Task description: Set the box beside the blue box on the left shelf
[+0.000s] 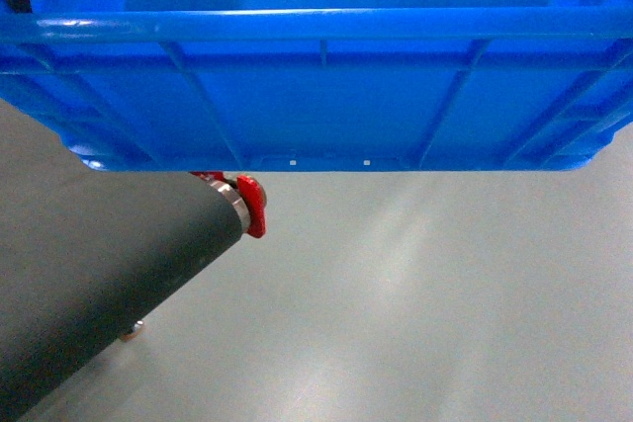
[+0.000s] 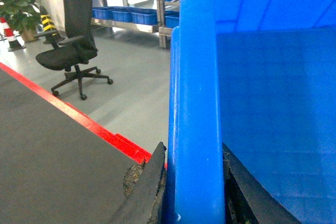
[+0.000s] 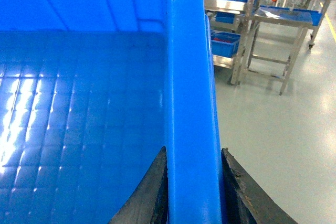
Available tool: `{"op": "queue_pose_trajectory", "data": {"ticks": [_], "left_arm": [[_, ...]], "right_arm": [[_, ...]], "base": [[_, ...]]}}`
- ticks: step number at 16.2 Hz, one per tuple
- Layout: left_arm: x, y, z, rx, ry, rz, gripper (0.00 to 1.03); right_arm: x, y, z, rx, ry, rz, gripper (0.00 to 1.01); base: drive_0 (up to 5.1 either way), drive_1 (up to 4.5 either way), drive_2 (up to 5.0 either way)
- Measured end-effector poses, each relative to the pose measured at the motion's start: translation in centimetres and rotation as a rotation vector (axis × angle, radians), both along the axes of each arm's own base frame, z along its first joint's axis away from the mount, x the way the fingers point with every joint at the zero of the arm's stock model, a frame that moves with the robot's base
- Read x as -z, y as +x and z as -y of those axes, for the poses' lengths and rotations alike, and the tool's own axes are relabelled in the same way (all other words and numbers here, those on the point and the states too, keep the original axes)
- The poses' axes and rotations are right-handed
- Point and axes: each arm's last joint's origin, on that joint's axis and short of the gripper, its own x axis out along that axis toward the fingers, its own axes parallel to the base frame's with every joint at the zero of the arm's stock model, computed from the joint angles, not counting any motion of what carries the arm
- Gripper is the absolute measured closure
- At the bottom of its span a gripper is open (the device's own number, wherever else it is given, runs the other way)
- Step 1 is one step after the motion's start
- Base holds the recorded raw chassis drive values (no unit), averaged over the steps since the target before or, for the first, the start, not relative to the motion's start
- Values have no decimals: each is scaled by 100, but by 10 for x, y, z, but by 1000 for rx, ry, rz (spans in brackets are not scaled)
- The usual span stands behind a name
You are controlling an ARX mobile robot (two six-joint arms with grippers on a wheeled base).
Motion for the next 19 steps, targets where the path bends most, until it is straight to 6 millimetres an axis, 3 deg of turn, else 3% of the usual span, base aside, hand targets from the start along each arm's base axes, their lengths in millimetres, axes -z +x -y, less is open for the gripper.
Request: {"op": "queue_pose_trajectory", "data": {"ticks": [19], "left_arm": [[0,0,0,0,0,0,83]], "right_arm": [[0,0,0,0,0,1,80]], "base": [[-157,-157,-157]]}}
